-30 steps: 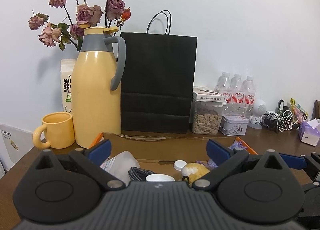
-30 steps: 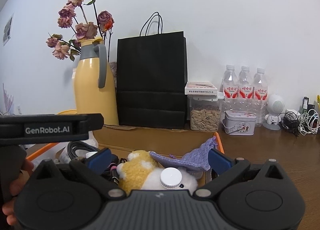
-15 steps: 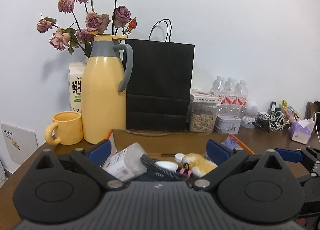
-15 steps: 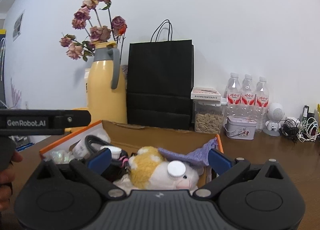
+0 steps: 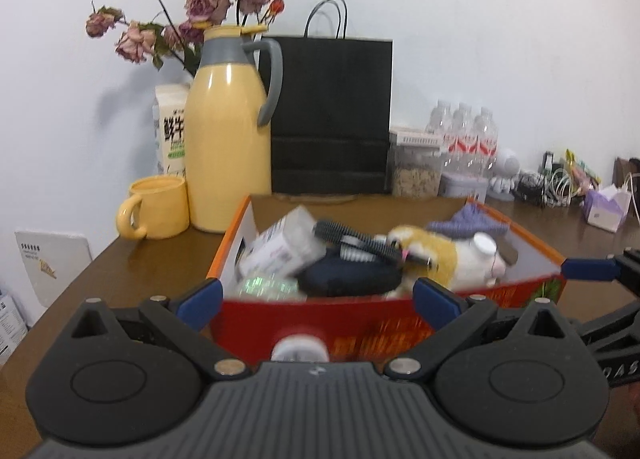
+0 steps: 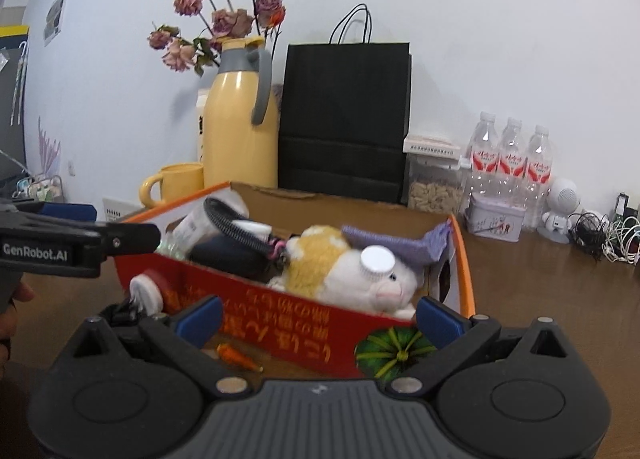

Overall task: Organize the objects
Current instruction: 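Withdraw both grippers and grasp the black cable with the right gripper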

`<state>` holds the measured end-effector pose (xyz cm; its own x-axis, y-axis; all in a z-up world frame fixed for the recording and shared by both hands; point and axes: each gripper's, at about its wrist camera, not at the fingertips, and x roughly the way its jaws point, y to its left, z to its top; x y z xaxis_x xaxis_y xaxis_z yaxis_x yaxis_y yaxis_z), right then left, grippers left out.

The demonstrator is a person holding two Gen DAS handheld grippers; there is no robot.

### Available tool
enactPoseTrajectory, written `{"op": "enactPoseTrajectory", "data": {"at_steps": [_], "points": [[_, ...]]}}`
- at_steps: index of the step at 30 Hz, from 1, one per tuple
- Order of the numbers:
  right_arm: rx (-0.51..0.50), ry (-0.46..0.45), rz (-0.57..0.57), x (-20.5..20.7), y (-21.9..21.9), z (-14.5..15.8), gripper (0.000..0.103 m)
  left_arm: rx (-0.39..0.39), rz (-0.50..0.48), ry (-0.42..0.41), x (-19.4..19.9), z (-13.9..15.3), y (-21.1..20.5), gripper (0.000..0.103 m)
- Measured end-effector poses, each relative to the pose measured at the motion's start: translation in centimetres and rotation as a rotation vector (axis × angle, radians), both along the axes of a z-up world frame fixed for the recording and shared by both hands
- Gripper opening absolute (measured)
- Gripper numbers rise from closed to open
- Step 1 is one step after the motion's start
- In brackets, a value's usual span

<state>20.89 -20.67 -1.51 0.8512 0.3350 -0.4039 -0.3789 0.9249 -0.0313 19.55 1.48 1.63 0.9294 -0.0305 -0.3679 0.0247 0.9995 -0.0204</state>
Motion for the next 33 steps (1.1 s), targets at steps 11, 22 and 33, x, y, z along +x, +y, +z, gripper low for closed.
{"op": "enactPoseTrajectory", "data": {"at_steps": [11,22,33], "points": [[-0.022,0.067,0.009,-1.8,-0.1,-1.4,0.103,-0.001,0.017,0.066,-2.5,-1.6,1.8,0.103],[-0.032,0.122,0.031,-3.5,0.1,-2.2,0.103,0.020,0.036,0.109,-4.0,-2.7,3.3,0.103],[-0.006,0.163,0.075,-3.5,1.7,-2.4,0.082,-0.026,0.042,0.124,-4.0,-3.2,4.1,0.103]]}}
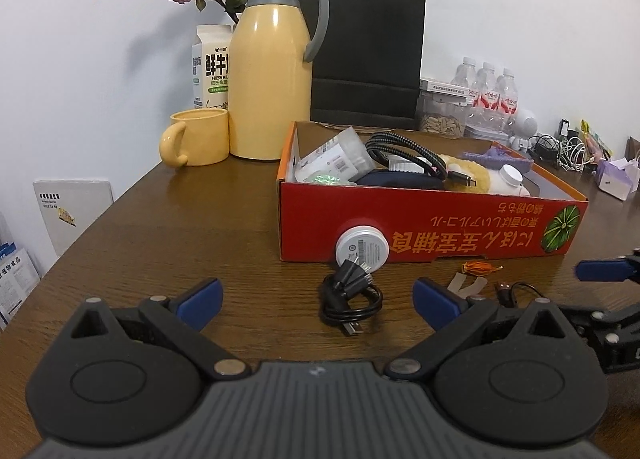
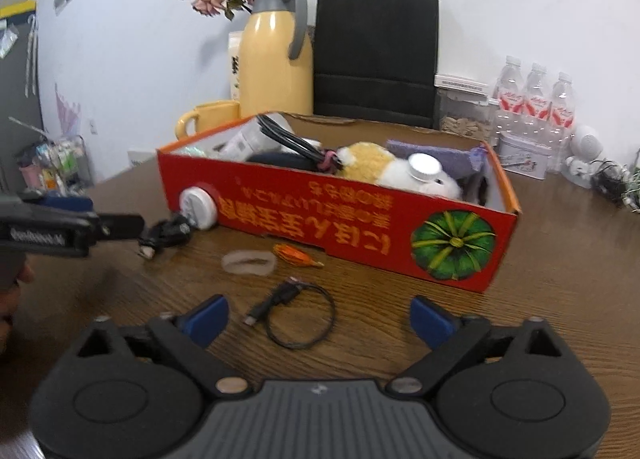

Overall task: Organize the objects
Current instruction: 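Withdraw both grippers and grasp the black cable with the right gripper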

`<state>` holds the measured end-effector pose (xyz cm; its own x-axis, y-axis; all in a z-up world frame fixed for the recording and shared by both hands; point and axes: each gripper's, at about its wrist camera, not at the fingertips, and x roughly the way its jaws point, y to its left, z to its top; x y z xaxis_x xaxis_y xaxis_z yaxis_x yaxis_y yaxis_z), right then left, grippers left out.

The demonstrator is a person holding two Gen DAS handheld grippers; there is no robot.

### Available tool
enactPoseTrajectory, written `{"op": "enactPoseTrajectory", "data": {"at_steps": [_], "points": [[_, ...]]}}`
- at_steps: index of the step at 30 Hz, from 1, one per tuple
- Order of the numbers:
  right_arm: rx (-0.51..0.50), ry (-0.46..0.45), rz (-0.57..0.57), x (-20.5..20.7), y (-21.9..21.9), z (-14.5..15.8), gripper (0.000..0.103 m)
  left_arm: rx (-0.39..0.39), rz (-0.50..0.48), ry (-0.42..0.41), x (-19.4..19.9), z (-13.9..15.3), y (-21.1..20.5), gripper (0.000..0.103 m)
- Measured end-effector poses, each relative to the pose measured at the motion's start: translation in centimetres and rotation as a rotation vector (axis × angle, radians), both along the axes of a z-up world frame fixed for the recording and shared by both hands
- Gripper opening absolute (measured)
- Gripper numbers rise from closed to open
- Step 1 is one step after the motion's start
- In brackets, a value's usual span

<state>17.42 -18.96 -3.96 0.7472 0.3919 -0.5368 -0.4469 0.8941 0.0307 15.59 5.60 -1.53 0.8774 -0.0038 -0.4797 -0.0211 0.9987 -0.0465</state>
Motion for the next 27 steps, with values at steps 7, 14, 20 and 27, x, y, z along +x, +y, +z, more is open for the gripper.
{"op": "enactPoseTrajectory", "data": {"at_steps": [7,14,20,27], "points": [[-0.042,0.075,0.010,1.7,3.0,-0.8,0.050,-0.010,0.001,-0.004,0.0,0.0,0.1,0.103],[-0.042,0.059,-0.011,2.0,3.1,-1.0,0.017,-0.014,0.003,-0.011,-0.1,0.0,0.1,0.103],[-0.026,0.045,-0.011,1.8,2.8,-0.8,0.012,-0.015,0.007,-0.008,0.0,-0.1,0.1,0.103],[0.013,-0.051,-0.021,0.5,2.1,0.0,0.011,-0.022,0.024,0.006,0.2,-0.3,0.3,0.103]]}}
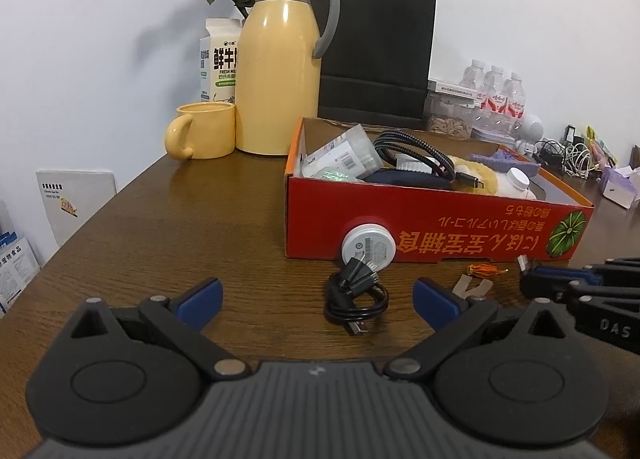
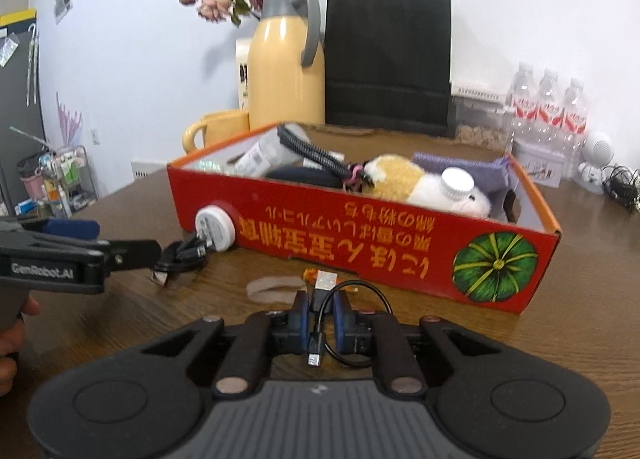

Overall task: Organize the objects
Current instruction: 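Withdraw both grippers and grasp the black cable with the right gripper, then grasp the black charger plug with the left gripper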

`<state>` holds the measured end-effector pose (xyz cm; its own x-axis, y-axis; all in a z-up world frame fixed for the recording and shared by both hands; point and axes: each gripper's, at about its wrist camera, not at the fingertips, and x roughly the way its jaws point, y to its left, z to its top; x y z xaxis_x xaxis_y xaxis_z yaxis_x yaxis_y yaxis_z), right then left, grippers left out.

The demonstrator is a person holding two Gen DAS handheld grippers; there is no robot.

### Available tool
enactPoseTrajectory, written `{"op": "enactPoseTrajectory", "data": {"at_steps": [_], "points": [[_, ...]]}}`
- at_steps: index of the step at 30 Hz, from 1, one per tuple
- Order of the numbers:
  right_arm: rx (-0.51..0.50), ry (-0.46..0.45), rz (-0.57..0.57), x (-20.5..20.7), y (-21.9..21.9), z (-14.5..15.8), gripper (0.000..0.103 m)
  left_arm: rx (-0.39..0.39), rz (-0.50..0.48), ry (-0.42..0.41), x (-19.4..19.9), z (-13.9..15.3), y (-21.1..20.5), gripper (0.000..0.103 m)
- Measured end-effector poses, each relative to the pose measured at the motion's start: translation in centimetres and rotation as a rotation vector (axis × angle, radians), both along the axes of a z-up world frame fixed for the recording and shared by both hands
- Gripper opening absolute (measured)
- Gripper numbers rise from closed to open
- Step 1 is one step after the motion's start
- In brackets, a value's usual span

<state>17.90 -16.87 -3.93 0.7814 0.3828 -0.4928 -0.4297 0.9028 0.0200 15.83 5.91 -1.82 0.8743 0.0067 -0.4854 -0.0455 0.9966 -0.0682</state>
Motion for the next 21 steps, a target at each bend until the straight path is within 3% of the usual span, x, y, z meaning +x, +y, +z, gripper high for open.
{"op": "enactPoseTrajectory", "data": {"at_steps": [2,3,13,18,21], "points": [[0.001,-0.026,-0.004,-0.2,-0.1,0.2,0.008,-0.002,0.000,0.001,0.0,0.0,0.0,0.103],[0.002,-0.038,-0.006,-0.4,-0.2,0.3,0.002,-0.001,0.001,0.003,0.1,-0.1,0.0,0.103],[0.029,-0.084,-0.022,-0.8,-1.3,0.7,0.002,-0.018,0.020,0.020,0.4,-0.2,0.3,0.103],[0.031,0.024,0.036,0.3,-0.8,0.0,0.020,-0.028,0.031,0.023,0.4,-0.2,0.5,0.103],[0.017,0.077,0.060,1.2,0.1,-0.4,0.023,-0.033,0.029,0.019,0.4,-0.2,0.5,0.103]]}}
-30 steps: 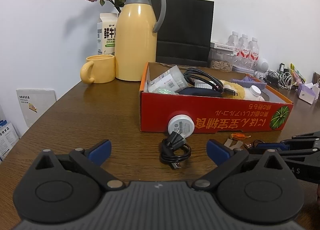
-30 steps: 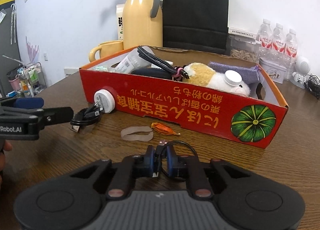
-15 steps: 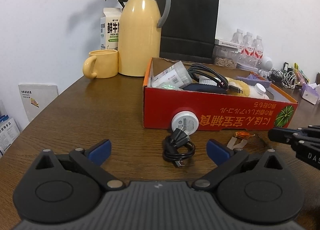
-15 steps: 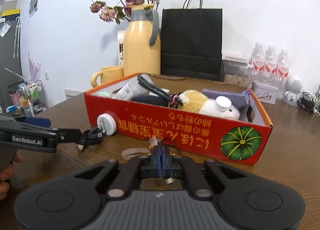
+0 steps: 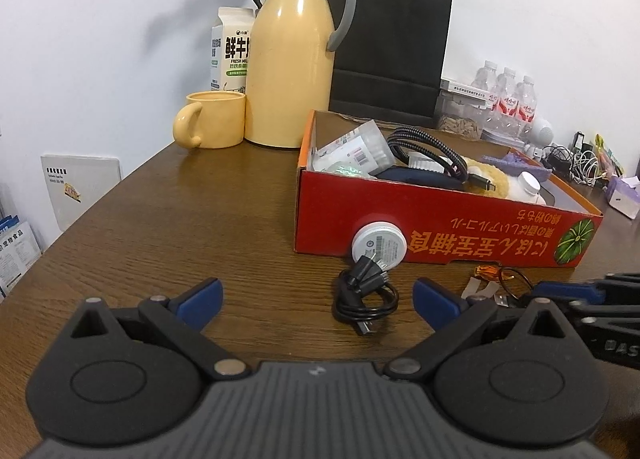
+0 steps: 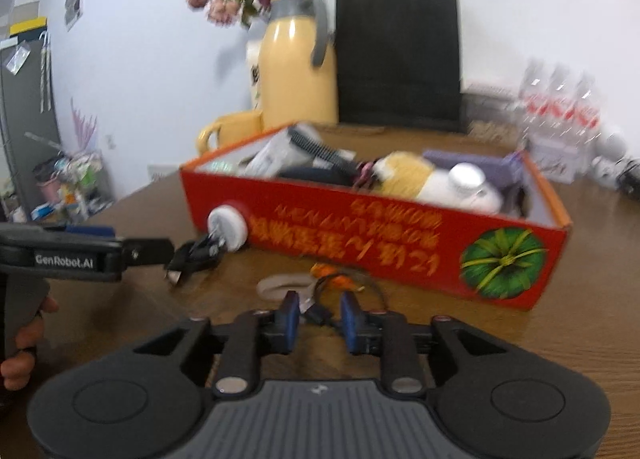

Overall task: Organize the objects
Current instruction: 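Grasp the black charger plug with the left gripper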

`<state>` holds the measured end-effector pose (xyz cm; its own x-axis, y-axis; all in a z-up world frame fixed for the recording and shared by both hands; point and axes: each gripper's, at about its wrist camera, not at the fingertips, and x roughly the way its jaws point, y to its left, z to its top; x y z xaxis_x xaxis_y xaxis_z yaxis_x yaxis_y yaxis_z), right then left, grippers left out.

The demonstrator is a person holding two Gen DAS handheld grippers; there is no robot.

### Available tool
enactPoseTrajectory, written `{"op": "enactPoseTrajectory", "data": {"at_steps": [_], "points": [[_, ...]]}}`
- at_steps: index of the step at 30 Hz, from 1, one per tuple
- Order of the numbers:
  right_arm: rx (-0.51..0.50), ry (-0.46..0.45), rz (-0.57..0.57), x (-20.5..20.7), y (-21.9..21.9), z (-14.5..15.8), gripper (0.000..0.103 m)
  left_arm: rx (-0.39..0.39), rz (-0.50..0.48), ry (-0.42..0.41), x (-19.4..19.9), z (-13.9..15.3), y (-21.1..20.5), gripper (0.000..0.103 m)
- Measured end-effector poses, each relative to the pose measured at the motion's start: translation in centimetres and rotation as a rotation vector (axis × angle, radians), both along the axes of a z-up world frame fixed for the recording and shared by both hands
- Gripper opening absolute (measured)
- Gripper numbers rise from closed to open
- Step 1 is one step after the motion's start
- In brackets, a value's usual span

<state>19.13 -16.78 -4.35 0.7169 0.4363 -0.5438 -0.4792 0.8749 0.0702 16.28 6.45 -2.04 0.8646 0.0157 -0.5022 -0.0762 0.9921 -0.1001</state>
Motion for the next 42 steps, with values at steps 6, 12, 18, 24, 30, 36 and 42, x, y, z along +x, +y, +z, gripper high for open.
{"op": "enactPoseTrajectory", "data": {"at_steps": [6,12,18,24,30,36,42], "points": [[-0.051,0.040,0.035,1.5,1.2,-0.7,0.015,-0.002,0.000,-0.002,-0.1,0.0,0.0,0.103],[-0.043,0.019,0.049,0.9,0.9,-0.5,0.012,-0.003,0.000,-0.001,-0.1,0.1,0.0,0.103],[-0.016,-0.095,-0.009,-0.6,-0.4,0.4,0.012,-0.003,0.004,0.006,0.1,-0.1,0.0,0.103],[-0.013,-0.172,-0.053,-1.7,-1.6,1.1,0.012,-0.002,0.015,0.012,0.1,-0.1,0.1,0.103],[0.006,-0.194,-0.073,-1.9,-2.6,1.4,0.012,0.000,0.019,0.026,0.3,-0.2,0.1,0.103],[0.003,-0.200,-0.064,-2.2,-2.6,1.3,0.012,0.001,0.009,0.045,0.6,-0.3,-0.1,0.103],[-0.010,-0.203,-0.044,-2.4,-2.1,1.2,0.012,-0.004,-0.010,0.074,2.3,-0.6,-0.8,0.103]]}}
